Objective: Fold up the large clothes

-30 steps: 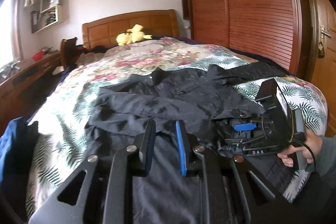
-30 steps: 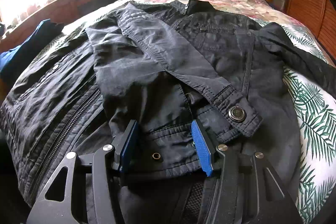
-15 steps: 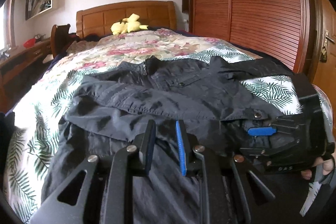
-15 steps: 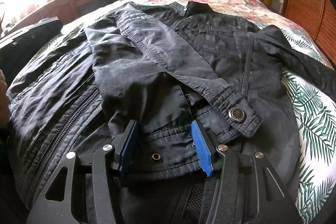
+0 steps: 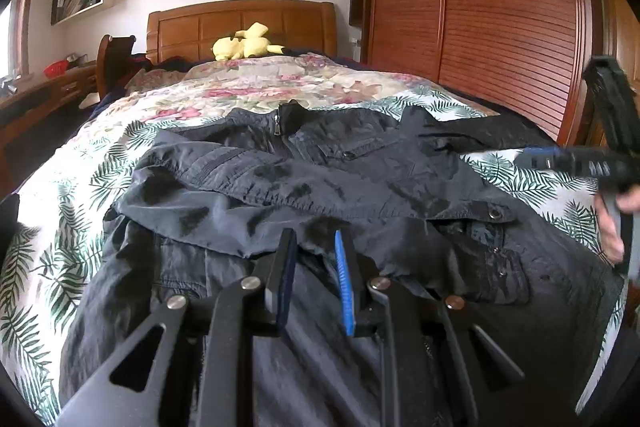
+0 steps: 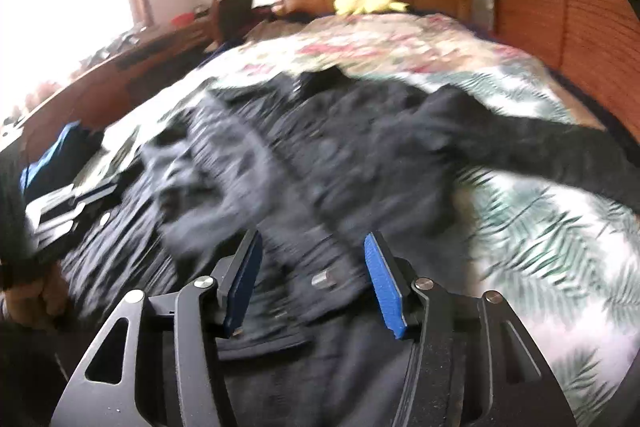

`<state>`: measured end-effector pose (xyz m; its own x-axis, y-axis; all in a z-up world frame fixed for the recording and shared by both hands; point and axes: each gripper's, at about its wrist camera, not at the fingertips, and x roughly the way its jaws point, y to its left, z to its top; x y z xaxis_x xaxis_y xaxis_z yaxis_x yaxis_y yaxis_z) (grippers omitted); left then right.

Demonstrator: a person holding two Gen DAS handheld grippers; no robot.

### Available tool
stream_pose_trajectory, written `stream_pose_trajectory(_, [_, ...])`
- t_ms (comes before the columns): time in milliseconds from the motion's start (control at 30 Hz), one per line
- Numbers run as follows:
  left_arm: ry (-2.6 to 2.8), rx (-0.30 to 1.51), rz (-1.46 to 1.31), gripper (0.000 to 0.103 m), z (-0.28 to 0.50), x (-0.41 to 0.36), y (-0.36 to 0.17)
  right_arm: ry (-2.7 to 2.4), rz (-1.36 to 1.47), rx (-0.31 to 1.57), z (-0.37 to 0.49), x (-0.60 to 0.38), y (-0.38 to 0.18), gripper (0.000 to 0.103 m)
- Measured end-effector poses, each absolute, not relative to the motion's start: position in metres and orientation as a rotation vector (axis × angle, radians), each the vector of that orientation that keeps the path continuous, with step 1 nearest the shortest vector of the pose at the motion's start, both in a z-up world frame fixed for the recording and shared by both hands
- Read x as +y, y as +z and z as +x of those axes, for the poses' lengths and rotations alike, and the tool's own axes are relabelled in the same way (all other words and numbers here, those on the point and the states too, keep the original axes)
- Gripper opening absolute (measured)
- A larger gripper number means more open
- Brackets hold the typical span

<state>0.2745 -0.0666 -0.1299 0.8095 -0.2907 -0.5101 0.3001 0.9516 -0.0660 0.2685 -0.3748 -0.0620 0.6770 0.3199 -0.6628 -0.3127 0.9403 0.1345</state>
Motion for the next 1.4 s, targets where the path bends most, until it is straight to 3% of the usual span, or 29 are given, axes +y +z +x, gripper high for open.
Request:
stream_pose_trajectory(100, [-0.315,0.542,0.018,0.017,0.274,-0.066,-0.130,0.285,0.017,0.747,0.289,-0.403,-0.054,0.073])
stream_pose_trajectory(167, [-0.316,0.545,0.019,0.017,0.274,-0.066,-0.130,0.240,0.059,0.767,0.309,-0.429,-0.054,0.075])
stream_pose_trajectory(700, [-0.314,0.546,0.027,0.017,0.276,-0.069,-0.132,-0.110,0.279,0.875,0.395,-0.596,-0.096,0.075])
stream_pose_trajectory(1233, [-0.313,0.548,0.028,0.017,0.276,-0.070,-0.133,-0.261,0.522,0.812,0.414,-0.663,-0.104,0.075])
stream_pose_trajectory(1267, [-0.313,0.548,0.028,0.017,0.276,-0.070,-0.133,-0.279,0.520,0.810,0.416,-0.665,-0.103,0.073])
stream_pose_trajectory(1333, [-0.313,0.547,0.031,0.017,0.276,-0.070,-0.133,-0.318,0.494,0.807,0.420,-0.665,-0.101,0.054])
stream_pose_trajectory(1400, [-0.313,0.546,0.033,0.017,0.276,-0.071,-0.133,-0.351,0.438,0.825,0.424,-0.662,-0.099,0.015])
